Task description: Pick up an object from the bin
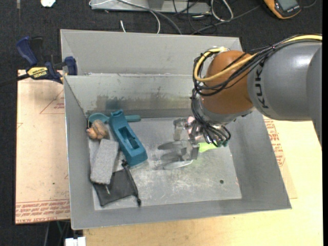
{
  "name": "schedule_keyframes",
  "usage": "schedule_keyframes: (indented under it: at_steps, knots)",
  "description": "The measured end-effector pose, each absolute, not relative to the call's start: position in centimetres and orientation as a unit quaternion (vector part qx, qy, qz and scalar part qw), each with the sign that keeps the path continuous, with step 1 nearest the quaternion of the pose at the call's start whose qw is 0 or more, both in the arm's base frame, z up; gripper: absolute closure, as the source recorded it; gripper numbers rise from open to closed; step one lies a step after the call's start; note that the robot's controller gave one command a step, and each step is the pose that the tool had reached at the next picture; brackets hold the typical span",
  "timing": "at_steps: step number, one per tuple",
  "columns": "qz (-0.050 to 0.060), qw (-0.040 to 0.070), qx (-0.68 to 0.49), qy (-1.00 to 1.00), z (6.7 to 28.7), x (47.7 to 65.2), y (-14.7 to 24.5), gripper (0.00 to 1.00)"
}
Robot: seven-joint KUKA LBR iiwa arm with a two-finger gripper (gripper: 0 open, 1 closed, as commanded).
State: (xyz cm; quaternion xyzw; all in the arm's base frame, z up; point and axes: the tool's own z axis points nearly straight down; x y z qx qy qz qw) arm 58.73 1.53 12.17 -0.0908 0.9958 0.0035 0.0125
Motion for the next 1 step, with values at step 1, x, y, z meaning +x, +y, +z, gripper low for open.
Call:
schedule_keyframes:
  at_steps: [1]
  knots:
    - [0.004, 0.014, -0.091, 0.996, 13.75, 58.80, 1.57, 1.00]
